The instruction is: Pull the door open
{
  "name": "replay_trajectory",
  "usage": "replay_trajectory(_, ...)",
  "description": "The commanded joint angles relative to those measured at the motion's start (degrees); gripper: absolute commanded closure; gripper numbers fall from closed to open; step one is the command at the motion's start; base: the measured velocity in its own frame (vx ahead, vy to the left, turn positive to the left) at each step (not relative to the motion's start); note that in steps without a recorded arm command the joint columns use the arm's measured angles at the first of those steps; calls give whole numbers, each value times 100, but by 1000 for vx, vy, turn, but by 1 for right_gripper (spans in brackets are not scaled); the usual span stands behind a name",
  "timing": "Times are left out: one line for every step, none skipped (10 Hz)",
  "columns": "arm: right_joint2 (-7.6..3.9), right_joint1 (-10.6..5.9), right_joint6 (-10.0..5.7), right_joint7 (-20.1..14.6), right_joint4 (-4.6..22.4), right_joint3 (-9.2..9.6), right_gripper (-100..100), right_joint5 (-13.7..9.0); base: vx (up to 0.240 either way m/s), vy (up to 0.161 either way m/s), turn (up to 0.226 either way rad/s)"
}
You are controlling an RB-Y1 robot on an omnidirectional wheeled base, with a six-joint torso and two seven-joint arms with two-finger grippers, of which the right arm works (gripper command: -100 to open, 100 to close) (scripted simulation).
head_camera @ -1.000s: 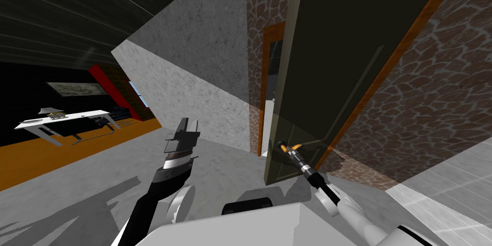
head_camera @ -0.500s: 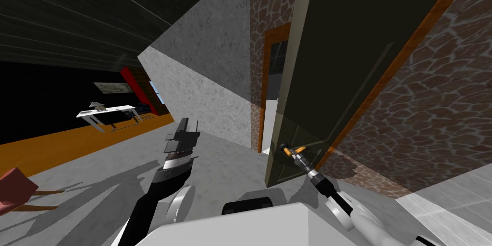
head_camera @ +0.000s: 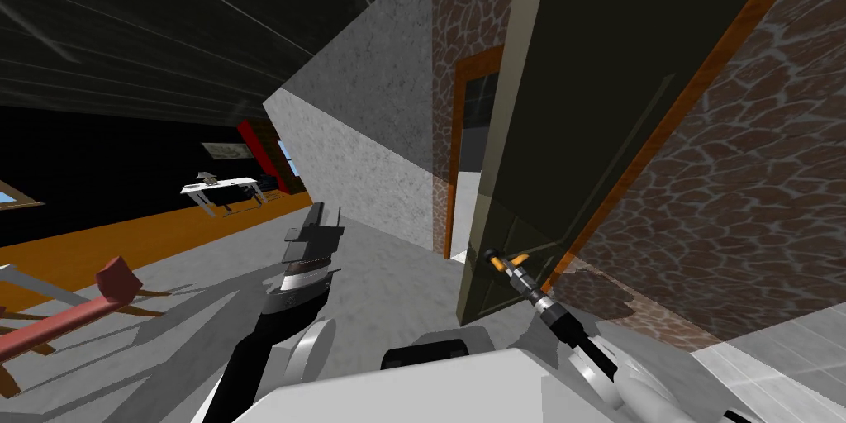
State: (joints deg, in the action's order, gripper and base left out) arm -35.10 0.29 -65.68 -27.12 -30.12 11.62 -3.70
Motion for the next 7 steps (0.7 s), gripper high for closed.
replay_trajectory(-23, 68, -128, -15, 33, 34, 100, 3, -203, -95, 180)
replay_trajectory(-36, 80, -175, -23, 58, 41, 100, 0, -161, -104, 128)
replay_trajectory(-63, 103, -271, -40, 108, 55, 100, -6, -166, -110, 173)
replay_trajectory(-90, 127, -366, -56, 157, 69, 100, -12, -194, -126, 230)
replay_trajectory(-115, 149, -456, -71, 204, 83, 100, -18, -212, -141, 234)
replay_trajectory(-136, 168, -532, -84, 244, 94, 100, -22, -191, -102, 190)
replay_trajectory(-153, 184, -593, -95, 276, 104, 100, -26, -191, -106, 153)
